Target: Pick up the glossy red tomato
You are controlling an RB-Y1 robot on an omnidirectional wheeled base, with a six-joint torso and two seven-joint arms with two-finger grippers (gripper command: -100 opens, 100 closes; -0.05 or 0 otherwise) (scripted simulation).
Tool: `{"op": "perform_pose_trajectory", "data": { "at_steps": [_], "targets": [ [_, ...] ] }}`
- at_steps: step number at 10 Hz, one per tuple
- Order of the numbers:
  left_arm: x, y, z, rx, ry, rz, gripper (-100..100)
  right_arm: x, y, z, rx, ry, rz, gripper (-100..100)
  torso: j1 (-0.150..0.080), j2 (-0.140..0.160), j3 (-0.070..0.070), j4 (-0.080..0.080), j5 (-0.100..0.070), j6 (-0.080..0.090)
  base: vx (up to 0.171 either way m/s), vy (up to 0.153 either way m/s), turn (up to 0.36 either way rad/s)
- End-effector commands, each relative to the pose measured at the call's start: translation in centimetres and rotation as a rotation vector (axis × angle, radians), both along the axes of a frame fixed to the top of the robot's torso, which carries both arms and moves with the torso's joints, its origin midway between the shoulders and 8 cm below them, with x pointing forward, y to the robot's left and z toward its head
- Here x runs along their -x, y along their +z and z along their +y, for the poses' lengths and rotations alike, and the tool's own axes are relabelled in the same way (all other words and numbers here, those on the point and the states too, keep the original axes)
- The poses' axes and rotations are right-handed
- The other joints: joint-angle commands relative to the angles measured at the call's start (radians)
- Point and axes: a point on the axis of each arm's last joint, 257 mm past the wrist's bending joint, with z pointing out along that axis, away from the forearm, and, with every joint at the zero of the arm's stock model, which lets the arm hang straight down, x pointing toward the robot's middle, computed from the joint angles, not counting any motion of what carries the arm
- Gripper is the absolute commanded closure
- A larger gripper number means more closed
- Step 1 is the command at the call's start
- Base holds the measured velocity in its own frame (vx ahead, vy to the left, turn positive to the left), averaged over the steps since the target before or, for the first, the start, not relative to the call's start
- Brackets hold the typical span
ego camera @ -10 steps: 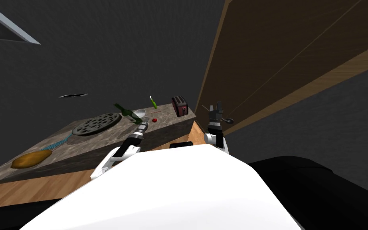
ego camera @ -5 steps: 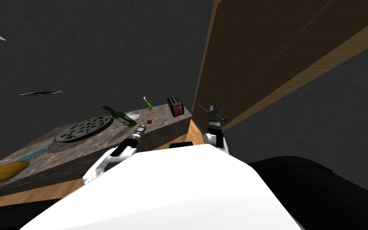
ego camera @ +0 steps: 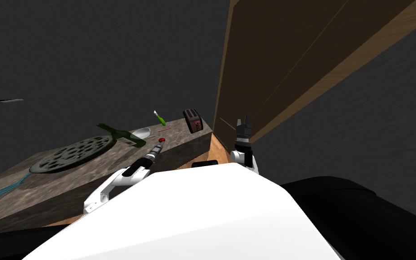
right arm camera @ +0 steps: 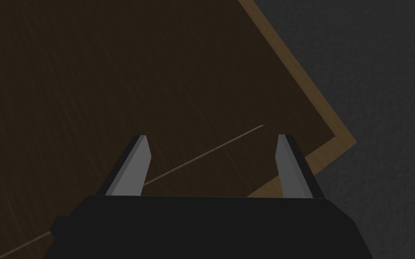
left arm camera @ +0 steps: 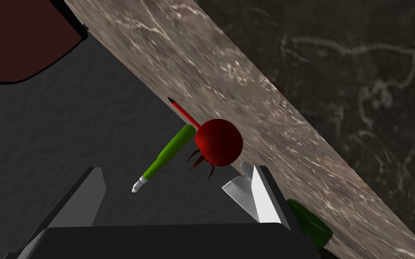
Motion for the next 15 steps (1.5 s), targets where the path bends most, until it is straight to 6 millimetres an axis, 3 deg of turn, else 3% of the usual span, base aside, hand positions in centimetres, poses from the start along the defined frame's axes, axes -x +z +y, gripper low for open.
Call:
{"op": "perform_pose_trajectory", "data": {
  "at_steps": [1, 4, 6, 7, 11, 15],
  "targets": [
    [0.7, -1.0, 1.6, -0.033, 0.022, 0.058, -100, 0.0, 0.0, 0.0, 0.000, 0.000, 0.000, 0, 0.000, 0.000, 0.000, 0.000, 0.000, 0.000, 0.005, -0.065, -0.095],
    [1.6, -1.9, 3.3, -0.061, 0.047, 0.114, -100, 0.0, 0.0, 0.0, 0.000, 0.000, 0.000, 0, 0.001, 0.000, 0.000, 0.000, 0.000, 0.000, 0.007, -0.048, -0.077],
    [2.9, -2.9, 6.1, -0.113, 0.082, 0.192, -100, 0.0, 0.0, 0.0, 0.000, 0.000, 0.000, 0, 0.002, 0.000, 0.000, 0.000, 0.000, 0.000, 0.020, -0.041, -0.132],
    [3.0, -3.0, 6.2, -0.114, 0.086, 0.199, -100, 0.0, 0.0, 0.0, 0.000, 0.000, 0.000, 0, 0.002, -0.001, 0.000, 0.000, 0.000, 0.000, 0.020, -0.044, -0.046],
    [5.8, -4.0, 11.4, -0.204, 0.161, 0.336, -100, 0.0, 0.0, 0.0, 0.000, 0.000, 0.000, 0, 0.002, -0.003, -0.001, 0.000, 0.000, 0.000, 0.045, -0.039, -0.124],
    [8.2, -4.4, 15.1, -0.262, 0.224, 0.434, -100, 0.0, 0.0, 0.0, 0.000, 0.000, 0.000, 0, 0.004, -0.004, -0.002, -0.001, 0.001, 0.000, 0.072, -0.009, -0.099]
  ]
}}
